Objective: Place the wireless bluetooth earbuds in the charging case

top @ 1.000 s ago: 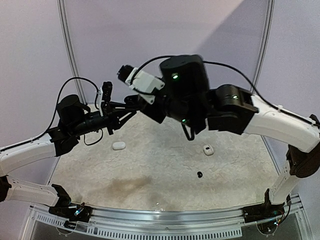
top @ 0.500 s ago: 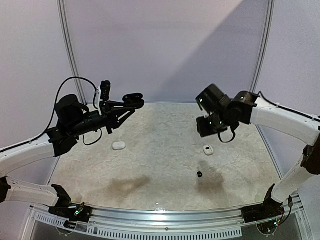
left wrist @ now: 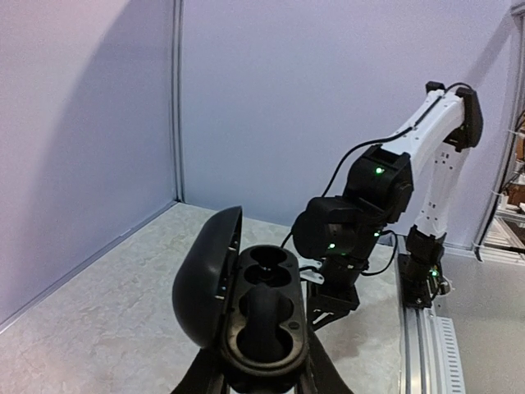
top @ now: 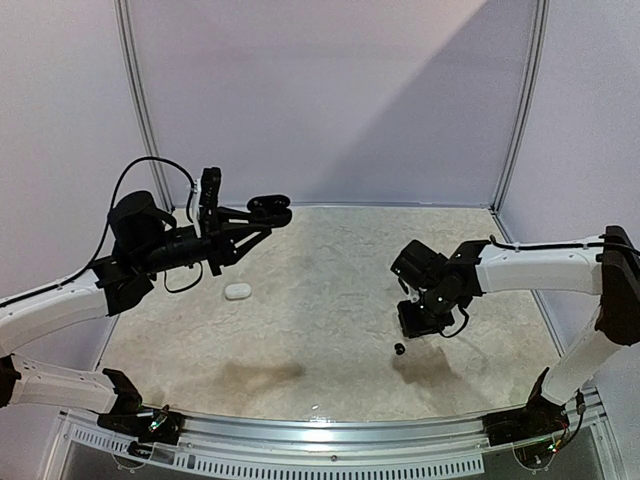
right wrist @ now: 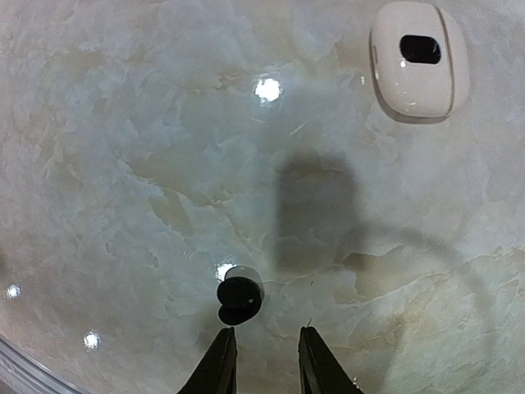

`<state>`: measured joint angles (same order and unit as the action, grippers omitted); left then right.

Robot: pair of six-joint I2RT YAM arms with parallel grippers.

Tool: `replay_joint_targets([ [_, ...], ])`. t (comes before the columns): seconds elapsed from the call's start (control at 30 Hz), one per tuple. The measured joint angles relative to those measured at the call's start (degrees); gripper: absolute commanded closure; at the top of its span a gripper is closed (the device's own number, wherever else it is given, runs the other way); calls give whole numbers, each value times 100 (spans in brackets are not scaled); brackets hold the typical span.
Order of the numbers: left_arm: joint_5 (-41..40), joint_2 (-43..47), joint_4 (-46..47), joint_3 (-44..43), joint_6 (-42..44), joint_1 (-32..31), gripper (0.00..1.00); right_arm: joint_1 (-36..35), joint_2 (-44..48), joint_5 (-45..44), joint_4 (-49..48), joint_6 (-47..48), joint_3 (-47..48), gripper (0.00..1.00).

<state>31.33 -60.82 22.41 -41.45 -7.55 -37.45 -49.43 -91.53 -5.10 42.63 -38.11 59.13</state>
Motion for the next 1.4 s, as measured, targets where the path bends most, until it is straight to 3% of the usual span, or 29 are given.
replay_joint_targets([
  [0.3, 437, -4, 59, 17, -4, -2, 100, 7, -216, 339, -608, 46, -505, 83],
  [0.7, 450, -7, 66, 17, 7, -2, 100, 7, -435, 704, -1147, 48, -496, 84],
  [0.83, 450, -7, 63, 17, 42, -2, 100, 2, -562, 848, -1220, 72, -420, 95],
  [0.93, 448, -7, 59, 17, 52, -2, 100, 9, -560, 855, -1217, 70, -358, 100],
  [1.13, 448, -7, 55, 17, 74, -2, 100, 11, -564, 852, -1082, 101, -302, 100],
  [1.4, 745, -61, 39, 17, 254, -2, 100, -42, -339, 802, -120, 789, 479, 100],
])
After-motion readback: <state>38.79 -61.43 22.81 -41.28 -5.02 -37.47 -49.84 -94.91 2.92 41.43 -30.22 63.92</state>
